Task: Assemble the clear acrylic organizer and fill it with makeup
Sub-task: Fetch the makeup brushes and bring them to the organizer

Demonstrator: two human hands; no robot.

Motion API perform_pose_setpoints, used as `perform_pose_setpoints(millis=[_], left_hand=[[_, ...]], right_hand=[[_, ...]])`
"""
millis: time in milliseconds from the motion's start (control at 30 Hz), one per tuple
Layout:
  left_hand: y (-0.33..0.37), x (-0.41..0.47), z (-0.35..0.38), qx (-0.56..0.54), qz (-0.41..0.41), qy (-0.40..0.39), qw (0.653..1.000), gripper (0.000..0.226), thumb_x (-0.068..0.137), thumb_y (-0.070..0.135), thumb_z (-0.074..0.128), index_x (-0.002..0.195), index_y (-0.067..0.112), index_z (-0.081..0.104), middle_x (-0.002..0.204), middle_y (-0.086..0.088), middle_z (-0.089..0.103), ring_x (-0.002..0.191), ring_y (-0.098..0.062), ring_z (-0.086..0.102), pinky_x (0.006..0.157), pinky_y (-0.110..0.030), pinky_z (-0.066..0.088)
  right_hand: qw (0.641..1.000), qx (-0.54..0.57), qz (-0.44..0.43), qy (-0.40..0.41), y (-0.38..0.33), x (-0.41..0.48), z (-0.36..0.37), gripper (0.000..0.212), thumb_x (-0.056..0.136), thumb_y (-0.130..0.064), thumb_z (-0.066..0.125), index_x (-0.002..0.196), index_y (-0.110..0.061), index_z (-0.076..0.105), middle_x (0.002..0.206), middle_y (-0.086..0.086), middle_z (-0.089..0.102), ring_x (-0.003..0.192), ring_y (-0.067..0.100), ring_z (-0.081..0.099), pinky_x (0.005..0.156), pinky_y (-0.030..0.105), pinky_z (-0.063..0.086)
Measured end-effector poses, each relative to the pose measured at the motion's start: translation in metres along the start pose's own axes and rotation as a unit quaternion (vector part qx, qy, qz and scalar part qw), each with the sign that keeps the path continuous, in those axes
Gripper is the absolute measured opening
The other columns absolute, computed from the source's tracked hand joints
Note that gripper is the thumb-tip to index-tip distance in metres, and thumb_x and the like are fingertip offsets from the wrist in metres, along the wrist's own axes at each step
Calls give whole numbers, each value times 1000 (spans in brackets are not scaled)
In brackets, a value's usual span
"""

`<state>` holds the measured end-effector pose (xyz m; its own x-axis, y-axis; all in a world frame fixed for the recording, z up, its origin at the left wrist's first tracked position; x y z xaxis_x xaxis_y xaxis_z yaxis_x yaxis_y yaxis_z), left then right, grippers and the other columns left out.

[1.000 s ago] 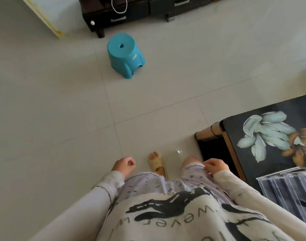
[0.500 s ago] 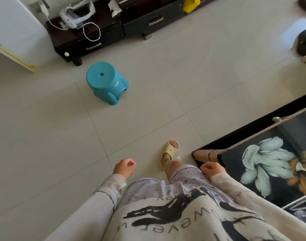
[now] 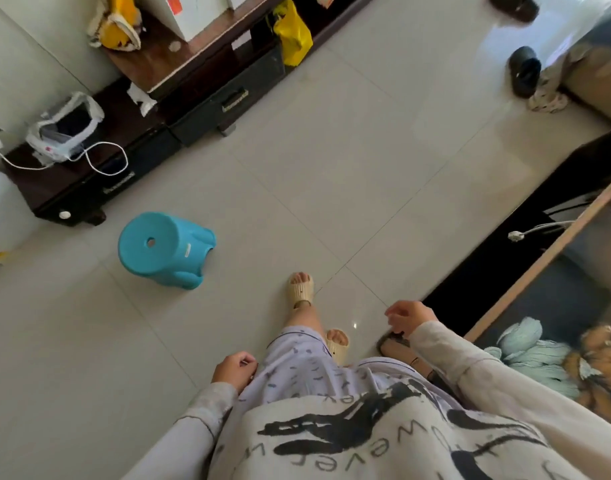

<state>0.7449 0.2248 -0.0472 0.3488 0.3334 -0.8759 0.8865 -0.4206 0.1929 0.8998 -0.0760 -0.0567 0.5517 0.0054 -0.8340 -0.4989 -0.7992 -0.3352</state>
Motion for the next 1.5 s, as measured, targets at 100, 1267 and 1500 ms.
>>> perform_pose_setpoints(millis=[100, 1267, 1500], left_hand=[[55, 32, -33, 22, 23, 3, 1000, 34, 87, 6, 50, 58, 23, 48, 71, -7, 58, 69, -21, 51, 72, -21, 37], [610, 145, -17, 417, 175, -87, 888, 29, 86, 7, 51, 61, 21, 47, 86, -10, 57, 81, -19, 50, 71, -21, 35], [705, 150, 15, 433, 187, -90, 877, 22, 86, 7, 51, 66, 17, 52, 84, -10, 59, 72, -22, 51, 70, -21, 36]], right_hand=[[999, 28, 27, 14, -9, 20, -18, 23, 89, -6, 49, 106, -2, 64, 78, 4, 58, 68, 18, 56, 46, 9, 40], [883, 391, 192, 177, 17, 157, -321, 22, 87, -1, 50, 102, 3, 65, 80, 11, 59, 67, 20, 54, 55, 16, 39], [856, 428, 211, 199, 39, 186, -390, 21, 86, -2, 51, 101, 2, 66, 82, 12, 59, 66, 22, 55, 53, 16, 39]])
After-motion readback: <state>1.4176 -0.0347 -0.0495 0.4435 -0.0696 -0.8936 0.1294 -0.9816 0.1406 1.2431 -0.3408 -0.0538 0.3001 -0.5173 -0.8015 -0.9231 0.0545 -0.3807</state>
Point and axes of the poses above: each hand's wrist, its own x-axis towards the middle knuckle, its own z-axis out of the palm, y = z × x, the point moved 7 cm from there along x, towards the middle knuckle
